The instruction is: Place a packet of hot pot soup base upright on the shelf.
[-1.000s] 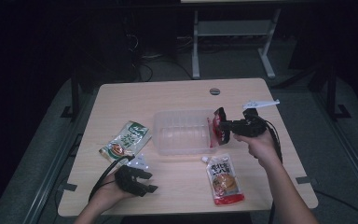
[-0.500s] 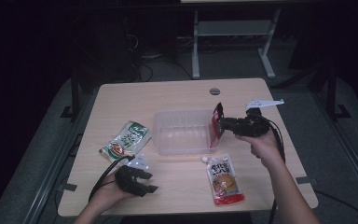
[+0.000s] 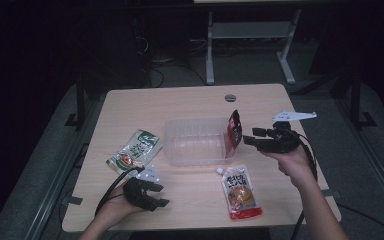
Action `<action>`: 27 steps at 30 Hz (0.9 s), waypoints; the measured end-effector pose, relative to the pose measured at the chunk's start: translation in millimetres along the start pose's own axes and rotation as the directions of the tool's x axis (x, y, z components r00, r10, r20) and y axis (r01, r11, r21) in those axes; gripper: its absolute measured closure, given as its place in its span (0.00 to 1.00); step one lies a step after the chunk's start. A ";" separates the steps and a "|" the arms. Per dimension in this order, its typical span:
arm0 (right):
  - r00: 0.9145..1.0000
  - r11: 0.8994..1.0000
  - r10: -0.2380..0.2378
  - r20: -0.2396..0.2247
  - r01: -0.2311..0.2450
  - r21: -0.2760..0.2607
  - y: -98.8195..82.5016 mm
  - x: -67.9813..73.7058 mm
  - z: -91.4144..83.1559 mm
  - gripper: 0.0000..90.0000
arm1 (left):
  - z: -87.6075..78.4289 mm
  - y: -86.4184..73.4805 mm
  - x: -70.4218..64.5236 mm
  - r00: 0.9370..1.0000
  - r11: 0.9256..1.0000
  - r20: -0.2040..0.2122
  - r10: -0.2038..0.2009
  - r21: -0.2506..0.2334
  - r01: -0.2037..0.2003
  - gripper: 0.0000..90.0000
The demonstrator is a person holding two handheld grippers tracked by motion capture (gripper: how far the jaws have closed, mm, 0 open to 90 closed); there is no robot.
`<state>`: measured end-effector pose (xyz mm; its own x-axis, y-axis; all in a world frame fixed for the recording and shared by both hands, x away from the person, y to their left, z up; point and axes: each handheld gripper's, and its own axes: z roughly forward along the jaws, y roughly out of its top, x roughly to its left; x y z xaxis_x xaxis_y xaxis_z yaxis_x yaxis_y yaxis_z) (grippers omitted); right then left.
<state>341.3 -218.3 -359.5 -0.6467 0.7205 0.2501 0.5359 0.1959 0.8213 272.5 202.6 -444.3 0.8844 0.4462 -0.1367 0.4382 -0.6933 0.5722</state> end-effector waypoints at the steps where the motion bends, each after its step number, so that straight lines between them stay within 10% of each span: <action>1: 1.000 1.000 -0.003 0.003 0.003 0.001 -1.9 0.2 -2.6 0.47 | 0.3 0.0 -0.4 1.000 1.000 -0.002 -0.004 -0.007 0.004 0.45; 21: 0.991 0.982 -0.119 0.056 0.109 0.152 -65.0 8.8 -21.5 0.46 | -10.0 -2.5 -10.2 1.000 1.000 0.001 0.009 -0.030 -0.009 0.40; 27: 0.985 0.970 -0.159 0.073 0.142 0.199 -84.1 17.9 -21.7 0.65 | -14.3 -9.8 -12.9 1.000 1.000 -0.002 0.007 -0.030 -0.007 0.40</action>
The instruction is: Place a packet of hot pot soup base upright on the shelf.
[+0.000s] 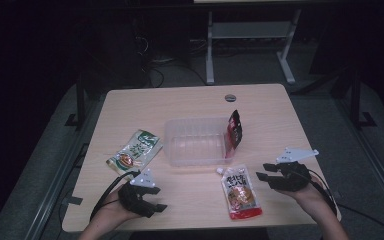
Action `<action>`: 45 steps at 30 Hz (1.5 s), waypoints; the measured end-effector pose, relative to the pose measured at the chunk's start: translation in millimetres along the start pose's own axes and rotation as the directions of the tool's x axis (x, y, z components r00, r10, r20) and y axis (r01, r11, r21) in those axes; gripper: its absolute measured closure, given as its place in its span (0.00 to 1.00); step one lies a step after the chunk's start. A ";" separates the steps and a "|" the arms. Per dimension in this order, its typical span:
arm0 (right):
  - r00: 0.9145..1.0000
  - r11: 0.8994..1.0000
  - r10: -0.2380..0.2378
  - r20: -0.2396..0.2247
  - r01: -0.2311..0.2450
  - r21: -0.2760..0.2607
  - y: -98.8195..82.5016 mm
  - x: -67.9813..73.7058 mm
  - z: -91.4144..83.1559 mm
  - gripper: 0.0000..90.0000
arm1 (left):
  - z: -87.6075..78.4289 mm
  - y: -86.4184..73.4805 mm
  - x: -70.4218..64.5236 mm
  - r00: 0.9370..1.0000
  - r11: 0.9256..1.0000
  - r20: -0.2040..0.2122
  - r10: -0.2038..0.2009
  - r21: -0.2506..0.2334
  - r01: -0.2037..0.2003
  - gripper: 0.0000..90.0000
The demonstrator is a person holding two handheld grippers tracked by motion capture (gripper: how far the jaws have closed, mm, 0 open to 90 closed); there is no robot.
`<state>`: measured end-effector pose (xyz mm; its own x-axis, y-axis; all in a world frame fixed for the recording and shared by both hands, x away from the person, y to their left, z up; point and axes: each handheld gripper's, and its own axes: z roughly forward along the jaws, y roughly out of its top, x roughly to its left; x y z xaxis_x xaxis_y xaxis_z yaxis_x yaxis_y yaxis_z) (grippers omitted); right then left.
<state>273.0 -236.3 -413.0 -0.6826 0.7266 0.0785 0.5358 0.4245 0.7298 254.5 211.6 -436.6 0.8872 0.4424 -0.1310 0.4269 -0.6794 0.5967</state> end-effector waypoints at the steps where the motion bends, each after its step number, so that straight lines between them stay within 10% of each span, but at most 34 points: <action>1: 1.000 1.000 -0.006 -0.004 0.006 0.001 -2.8 0.8 -0.1 0.71 | -0.6 -2.0 -0.4 1.000 1.000 0.002 -0.007 -0.005 0.007 0.40; 10: 0.998 0.993 -0.019 -0.058 0.025 0.116 -26.3 1.2 6.6 0.99 | -1.3 -9.5 5.6 0.999 0.999 -0.008 -0.036 -0.009 0.036 0.40; 20: 0.986 0.968 -0.081 -0.145 0.113 0.225 -26.6 14.6 28.7 1.00 | 4.5 -9.6 4.9 1.000 1.000 0.001 -0.023 0.006 0.023 0.40; 32: 0.970 0.954 -0.124 -0.210 0.175 0.245 -21.2 27.7 41.8 1.00 | 7.3 -7.7 2.9 1.000 1.000 0.012 -0.008 0.018 0.008 0.40; 45: 0.931 0.940 -0.192 -0.310 0.265 0.213 -1.8 63.0 61.7 1.00 | 8.3 -6.8 1.5 1.000 1.000 0.016 0.001 0.026 -0.001 0.40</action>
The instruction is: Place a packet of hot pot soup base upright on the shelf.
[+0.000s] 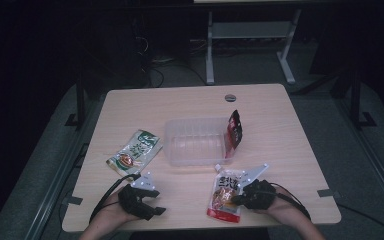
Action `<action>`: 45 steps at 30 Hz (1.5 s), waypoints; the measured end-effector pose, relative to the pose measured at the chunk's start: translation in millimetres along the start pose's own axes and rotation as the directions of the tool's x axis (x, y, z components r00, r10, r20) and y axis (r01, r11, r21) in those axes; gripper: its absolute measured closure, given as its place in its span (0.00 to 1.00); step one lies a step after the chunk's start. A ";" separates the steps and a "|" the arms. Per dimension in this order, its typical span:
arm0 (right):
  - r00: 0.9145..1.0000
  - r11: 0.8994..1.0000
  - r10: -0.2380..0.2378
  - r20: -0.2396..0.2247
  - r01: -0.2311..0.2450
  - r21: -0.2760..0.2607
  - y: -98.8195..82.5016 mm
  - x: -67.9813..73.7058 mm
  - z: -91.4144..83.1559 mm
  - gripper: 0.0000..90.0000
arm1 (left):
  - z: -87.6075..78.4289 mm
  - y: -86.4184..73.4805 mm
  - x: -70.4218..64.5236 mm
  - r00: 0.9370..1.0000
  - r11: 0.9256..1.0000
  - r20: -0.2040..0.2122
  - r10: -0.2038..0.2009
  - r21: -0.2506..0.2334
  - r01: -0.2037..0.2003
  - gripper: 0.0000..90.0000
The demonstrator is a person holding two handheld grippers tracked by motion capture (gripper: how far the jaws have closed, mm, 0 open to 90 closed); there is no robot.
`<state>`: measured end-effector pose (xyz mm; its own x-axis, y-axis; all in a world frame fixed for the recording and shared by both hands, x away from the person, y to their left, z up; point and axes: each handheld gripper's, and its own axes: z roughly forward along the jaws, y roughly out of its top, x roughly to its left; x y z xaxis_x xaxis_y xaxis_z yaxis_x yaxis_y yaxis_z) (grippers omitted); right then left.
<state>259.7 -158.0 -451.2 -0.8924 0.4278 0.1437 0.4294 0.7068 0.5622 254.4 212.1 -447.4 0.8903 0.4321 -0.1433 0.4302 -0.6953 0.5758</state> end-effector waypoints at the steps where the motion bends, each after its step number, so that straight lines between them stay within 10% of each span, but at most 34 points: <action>1: 1.000 1.000 -0.005 -0.008 0.005 -0.001 2.0 1.5 2.0 1.00 | 0.0 0.2 0.2 1.000 1.000 0.000 0.006 0.004 -0.006 0.40; 23: 0.982 0.984 -0.176 -0.063 0.174 -0.035 68.4 34.3 51.6 1.00 | -0.1 4.3 -3.2 1.000 1.000 -0.006 0.014 -0.013 -0.014 0.44; 34: 0.999 0.992 0.036 -0.004 -0.036 -0.121 36.6 9.2 7.2 0.71 | 5.5 35.4 -15.0 0.997 0.996 0.012 0.075 -0.052 -0.074 0.98; 45: 0.975 0.966 0.203 0.086 -0.185 -0.182 -6.8 -16.4 -30.9 0.54 | 27.5 74.1 -23.5 0.990 0.989 0.050 0.131 -0.069 -0.127 1.00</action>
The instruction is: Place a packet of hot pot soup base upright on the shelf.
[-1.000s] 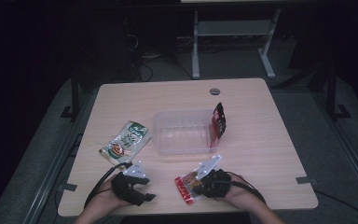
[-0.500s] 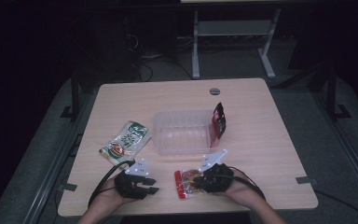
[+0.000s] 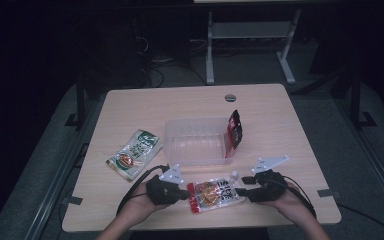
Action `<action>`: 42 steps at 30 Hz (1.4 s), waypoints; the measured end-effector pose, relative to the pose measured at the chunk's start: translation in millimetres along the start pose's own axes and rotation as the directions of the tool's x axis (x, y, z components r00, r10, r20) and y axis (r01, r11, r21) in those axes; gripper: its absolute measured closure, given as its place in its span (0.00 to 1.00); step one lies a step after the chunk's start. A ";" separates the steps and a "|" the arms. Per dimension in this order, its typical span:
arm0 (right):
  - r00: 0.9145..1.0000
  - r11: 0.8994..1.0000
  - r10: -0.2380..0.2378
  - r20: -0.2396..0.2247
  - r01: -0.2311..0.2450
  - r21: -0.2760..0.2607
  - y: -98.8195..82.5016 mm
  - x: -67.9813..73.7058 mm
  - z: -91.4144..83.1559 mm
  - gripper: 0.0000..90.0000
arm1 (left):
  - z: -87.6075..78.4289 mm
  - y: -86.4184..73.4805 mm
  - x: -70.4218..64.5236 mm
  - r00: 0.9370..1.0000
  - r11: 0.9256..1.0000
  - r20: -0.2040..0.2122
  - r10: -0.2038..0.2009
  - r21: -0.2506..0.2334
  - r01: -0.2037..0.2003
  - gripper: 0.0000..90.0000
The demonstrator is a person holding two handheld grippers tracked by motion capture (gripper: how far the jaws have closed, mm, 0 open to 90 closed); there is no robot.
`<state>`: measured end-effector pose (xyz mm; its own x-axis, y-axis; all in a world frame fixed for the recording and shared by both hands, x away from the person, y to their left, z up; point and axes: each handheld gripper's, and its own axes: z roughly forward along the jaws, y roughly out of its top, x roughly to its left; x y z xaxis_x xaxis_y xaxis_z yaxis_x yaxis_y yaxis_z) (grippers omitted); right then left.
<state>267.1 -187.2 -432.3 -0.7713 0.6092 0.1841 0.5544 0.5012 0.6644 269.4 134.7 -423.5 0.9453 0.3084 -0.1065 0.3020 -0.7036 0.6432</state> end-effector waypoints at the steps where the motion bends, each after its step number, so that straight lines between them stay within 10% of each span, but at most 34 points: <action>1: 1.000 1.000 0.015 0.005 -0.015 0.000 -3.2 -2.3 -2.4 0.54 | 2.5 2.5 1.0 1.000 1.000 -0.004 -0.003 -0.006 0.003 1.00; 19: 0.998 0.998 0.068 0.006 -0.068 0.008 -12.8 -18.7 -4.1 0.52 | 36.7 10.4 12.9 1.000 0.998 -0.014 -0.020 0.057 0.021 1.00; 42: 0.978 0.986 0.153 -0.141 -0.143 0.083 -9.1 -25.8 25.3 0.47 | 42.9 4.7 13.9 1.000 0.997 -0.016 -0.017 0.077 0.018 1.00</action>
<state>289.8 -191.9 -461.3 -0.7136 0.5858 0.3843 0.6827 0.4583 0.5690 289.2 108.2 -454.5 0.9378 0.3307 -0.1052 0.3279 -0.7450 0.5809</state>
